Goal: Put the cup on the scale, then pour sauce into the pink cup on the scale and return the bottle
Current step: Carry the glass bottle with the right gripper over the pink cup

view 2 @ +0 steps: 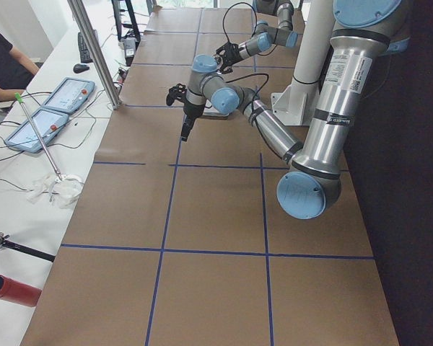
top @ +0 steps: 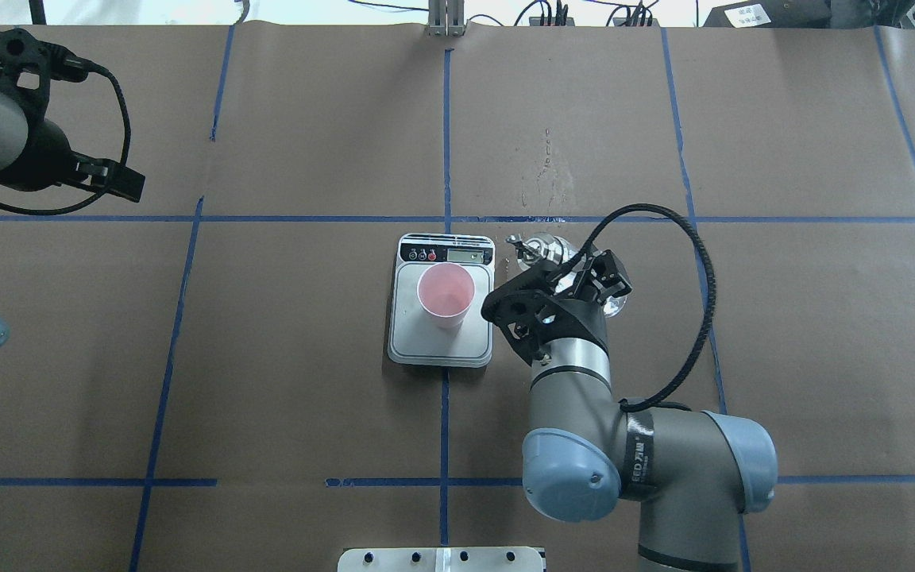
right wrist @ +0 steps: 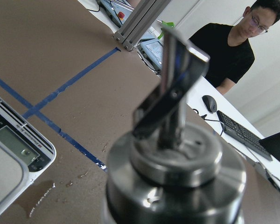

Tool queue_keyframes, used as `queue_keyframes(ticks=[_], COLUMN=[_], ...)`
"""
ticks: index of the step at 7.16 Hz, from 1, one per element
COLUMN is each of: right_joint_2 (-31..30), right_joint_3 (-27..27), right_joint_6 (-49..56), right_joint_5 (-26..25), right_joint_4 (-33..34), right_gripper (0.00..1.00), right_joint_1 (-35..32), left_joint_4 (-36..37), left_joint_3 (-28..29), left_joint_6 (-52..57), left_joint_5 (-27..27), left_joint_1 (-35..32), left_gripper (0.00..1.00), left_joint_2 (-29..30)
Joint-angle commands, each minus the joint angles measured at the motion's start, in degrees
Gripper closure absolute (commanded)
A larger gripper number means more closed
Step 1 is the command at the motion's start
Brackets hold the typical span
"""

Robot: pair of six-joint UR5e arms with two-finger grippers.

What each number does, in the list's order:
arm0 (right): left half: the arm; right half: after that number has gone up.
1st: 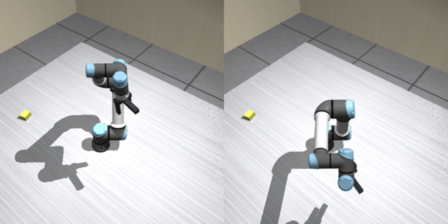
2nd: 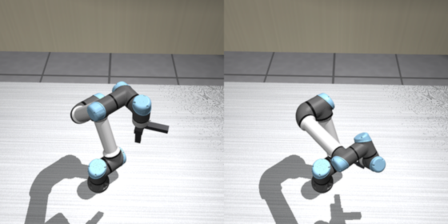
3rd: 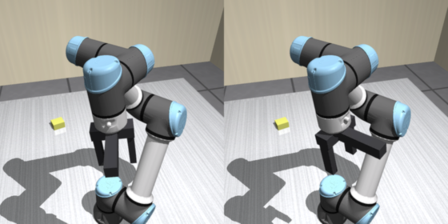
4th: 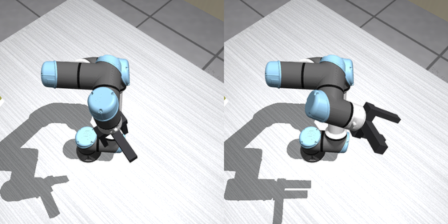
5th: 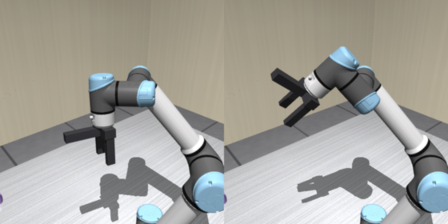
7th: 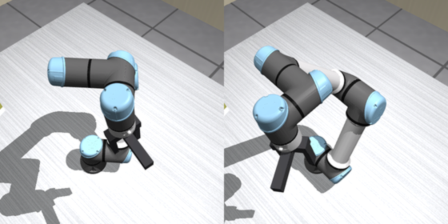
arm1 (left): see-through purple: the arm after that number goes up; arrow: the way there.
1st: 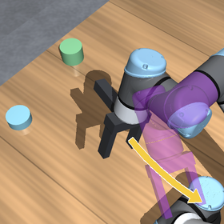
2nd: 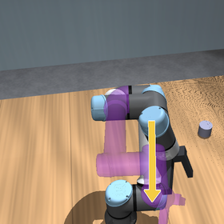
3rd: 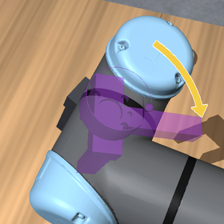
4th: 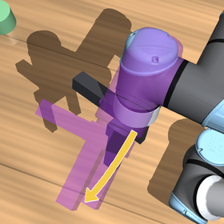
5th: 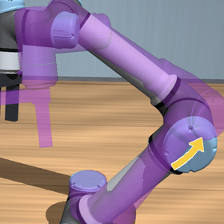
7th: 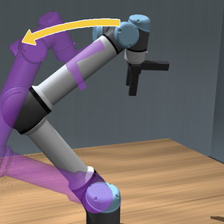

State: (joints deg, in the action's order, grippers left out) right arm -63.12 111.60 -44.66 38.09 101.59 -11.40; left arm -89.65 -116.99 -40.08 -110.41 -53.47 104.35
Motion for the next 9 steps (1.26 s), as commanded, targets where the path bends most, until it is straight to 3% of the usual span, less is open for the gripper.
queue_keyframes(ticks=[1,5,9], right_joint_2=[4.06,4.67,5.9], right_joint_3=[-1.82,-8.13,-12.97], right_joint_6=[4.67,10.64,13.8], right_joint_5=[-4.16,-16.09,-21.63], right_joint_4=[8.19,7.93,8.01], right_gripper=[1.0,1.0,1.0], right_joint_1=[0.15,0.23,0.23], left_joint_4=[0.0,0.09,0.09], left_joint_3=[0.01,0.19,0.19], left_joint_6=[0.0,0.0,-0.09], left_joint_5=[-0.07,-0.33,-0.42], left_joint_1=[0.03,0.21,0.21], left_gripper=[0.0,0.0,0.0], left_joint_2=[0.06,0.06,0.06])
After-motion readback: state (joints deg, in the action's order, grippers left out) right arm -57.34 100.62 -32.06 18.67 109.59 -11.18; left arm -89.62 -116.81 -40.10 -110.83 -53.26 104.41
